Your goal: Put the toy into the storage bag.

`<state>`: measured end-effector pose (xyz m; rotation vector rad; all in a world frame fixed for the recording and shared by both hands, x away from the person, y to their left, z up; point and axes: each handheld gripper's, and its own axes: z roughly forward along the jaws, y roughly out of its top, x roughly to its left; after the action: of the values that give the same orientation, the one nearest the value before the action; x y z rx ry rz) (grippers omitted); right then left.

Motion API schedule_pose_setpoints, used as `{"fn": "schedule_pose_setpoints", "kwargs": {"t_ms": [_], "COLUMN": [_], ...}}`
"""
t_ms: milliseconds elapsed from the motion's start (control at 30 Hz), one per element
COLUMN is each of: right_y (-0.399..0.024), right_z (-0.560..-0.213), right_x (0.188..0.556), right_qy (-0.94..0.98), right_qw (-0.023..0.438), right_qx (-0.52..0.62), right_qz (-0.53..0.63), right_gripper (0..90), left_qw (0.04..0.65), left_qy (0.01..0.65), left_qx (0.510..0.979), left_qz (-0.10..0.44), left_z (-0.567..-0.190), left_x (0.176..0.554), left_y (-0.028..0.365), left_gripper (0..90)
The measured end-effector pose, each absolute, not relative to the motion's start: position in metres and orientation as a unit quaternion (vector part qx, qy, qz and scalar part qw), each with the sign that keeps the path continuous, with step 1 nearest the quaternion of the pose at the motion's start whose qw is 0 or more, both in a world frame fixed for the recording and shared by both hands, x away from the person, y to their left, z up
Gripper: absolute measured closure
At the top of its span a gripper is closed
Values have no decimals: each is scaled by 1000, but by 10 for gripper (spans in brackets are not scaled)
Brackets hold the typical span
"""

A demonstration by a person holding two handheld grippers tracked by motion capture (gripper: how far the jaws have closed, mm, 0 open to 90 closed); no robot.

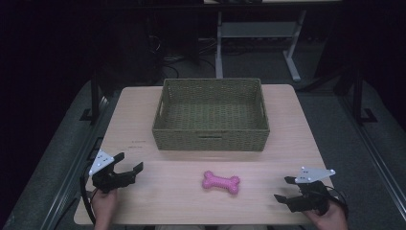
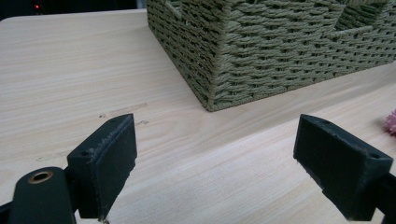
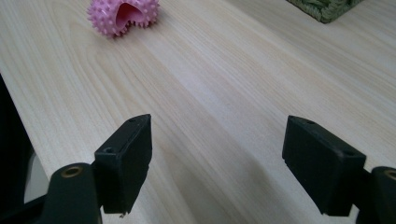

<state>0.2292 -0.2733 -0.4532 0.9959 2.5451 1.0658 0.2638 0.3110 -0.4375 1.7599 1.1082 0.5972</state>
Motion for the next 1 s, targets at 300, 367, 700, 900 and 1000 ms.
{"fn": "schedule_pose_setpoints", "kwargs": {"t_ms": [300, 367, 700, 900, 1000], "right_y": [-263, -258, -241, -236, -234], "right_z": [-450, -448, -439, -434, -431], "right_x": [232, 232, 240, 244, 246], "right_qy": [869, 870, 883, 887, 890], "right_qw": [97, 95, 79, 75, 75], "right_qx": [323, 319, 294, 284, 279], "right_qz": [363, 363, 358, 355, 353], "right_gripper": [227, 220, 213, 213, 213], "left_qw": [469, 470, 471, 470, 470], "left_qy": [451, 452, 451, 451, 451], "left_qx": [719, 719, 717, 718, 717], "left_qz": [245, 242, 246, 245, 245], "left_z": [-437, -438, -436, -437, -437], "left_x": [264, 263, 261, 261, 261], "left_y": [310, 311, 313, 312, 311], "left_gripper": [128, 128, 128, 128, 128]}}
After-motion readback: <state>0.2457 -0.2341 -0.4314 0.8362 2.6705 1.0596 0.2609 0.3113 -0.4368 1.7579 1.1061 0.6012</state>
